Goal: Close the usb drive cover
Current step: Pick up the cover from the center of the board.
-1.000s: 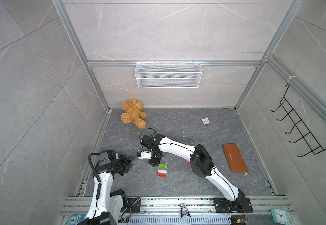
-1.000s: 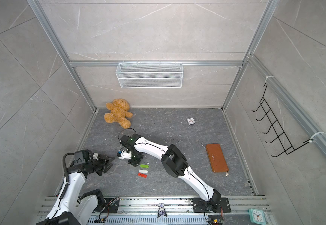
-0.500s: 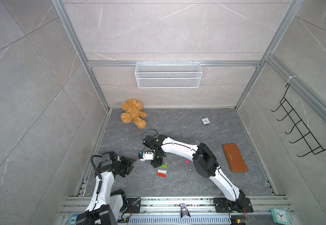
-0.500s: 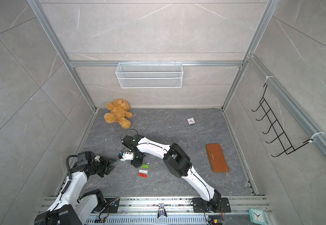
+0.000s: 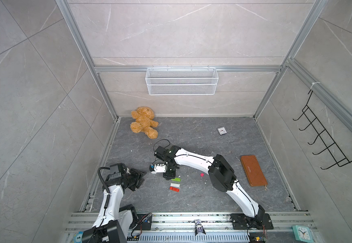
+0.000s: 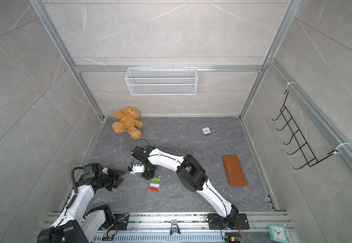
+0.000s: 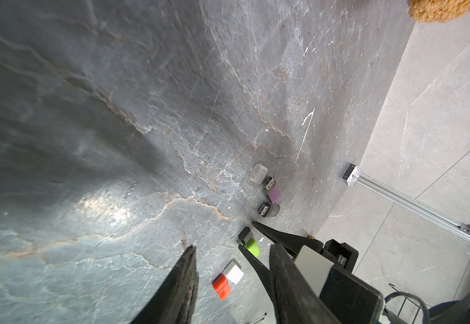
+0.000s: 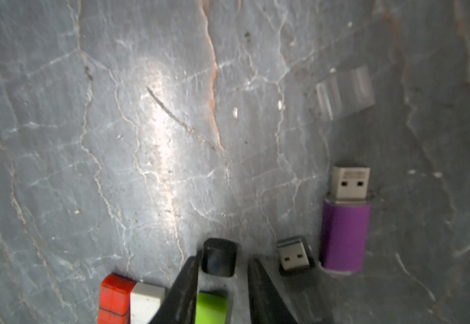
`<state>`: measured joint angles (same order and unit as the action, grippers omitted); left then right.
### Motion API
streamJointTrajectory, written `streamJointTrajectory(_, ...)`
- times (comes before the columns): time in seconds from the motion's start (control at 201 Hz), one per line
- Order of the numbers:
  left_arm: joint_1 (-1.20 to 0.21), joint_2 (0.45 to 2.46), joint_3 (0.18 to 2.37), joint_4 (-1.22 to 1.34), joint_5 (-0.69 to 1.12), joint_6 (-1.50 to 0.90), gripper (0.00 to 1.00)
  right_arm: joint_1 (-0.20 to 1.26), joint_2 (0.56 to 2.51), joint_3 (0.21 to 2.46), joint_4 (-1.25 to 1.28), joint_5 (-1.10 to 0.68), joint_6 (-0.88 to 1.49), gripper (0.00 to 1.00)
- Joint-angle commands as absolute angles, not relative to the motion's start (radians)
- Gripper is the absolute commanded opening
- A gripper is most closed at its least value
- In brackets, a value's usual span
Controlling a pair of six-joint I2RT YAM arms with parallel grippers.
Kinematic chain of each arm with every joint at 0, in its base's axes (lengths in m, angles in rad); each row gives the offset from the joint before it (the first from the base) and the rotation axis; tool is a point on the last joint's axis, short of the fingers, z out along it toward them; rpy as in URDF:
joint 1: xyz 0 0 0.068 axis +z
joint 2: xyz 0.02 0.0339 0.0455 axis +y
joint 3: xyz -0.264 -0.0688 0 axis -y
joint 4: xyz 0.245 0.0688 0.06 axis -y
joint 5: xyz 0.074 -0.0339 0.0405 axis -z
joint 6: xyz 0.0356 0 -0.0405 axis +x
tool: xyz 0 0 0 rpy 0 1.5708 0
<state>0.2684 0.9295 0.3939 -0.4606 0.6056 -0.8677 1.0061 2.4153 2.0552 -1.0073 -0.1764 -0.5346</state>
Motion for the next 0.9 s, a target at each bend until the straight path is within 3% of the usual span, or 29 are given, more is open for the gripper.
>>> streamJointTrajectory(0.0,0.265,0.934,0.390,-0.434,0.622,-0.874,0.46,1.005,2.439,1.995,-0.987,-0.106,-0.526,0.36)
streamJointTrajectory(0.544,0.255,0.933,0.370,-0.416,0.615,-0.883,0.46,1.029,2.385,1.855,-0.878,-0.083,-0.504,0.37)
streamJointTrajectory(0.898,0.248,0.940,0.359,-0.401,0.612,-0.887,0.46,1.029,2.393,1.854,-0.873,-0.067,-0.496,0.29)
